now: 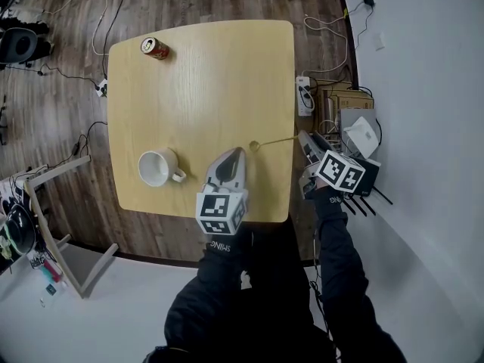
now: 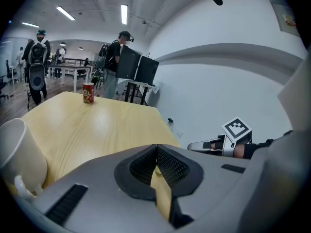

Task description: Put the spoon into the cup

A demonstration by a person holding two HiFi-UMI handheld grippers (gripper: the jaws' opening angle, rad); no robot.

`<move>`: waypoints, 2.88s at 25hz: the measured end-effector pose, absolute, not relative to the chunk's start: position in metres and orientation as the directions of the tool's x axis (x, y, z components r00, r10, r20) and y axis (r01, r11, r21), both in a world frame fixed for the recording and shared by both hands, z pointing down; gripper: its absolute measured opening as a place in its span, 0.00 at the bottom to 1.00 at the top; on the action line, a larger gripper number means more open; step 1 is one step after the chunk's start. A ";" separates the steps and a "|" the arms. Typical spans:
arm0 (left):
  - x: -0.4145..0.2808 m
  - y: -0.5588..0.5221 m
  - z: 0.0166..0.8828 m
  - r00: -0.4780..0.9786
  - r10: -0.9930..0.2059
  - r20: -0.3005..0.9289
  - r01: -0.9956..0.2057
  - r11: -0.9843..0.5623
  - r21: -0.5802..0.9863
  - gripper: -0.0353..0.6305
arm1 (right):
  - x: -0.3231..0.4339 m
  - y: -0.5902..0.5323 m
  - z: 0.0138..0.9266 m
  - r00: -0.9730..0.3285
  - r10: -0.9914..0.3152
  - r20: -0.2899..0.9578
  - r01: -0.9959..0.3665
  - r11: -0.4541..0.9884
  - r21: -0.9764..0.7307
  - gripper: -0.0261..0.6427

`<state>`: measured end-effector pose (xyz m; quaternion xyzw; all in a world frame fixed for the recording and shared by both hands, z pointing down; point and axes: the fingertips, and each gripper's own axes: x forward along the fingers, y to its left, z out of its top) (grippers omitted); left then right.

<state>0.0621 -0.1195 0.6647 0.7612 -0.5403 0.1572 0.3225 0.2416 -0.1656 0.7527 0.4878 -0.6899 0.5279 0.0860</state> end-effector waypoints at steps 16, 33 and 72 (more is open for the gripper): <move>0.054 -0.120 0.640 0.364 -0.738 0.568 -0.925 -0.212 0.317 0.10 | 0.227 -0.173 0.698 -0.599 -0.701 0.386 -0.438 -0.117 -0.891 0.07; 0.010 -0.093 0.563 0.245 -0.832 0.497 -0.944 -0.088 0.318 0.10 | 0.166 -0.165 0.572 -0.667 -0.683 0.296 -0.499 0.115 -0.859 0.07; -0.243 -0.012 0.621 0.104 -0.800 0.591 -0.936 0.122 0.331 0.10 | -0.128 -0.119 0.609 -0.732 -0.526 0.434 -0.662 0.395 -0.637 0.07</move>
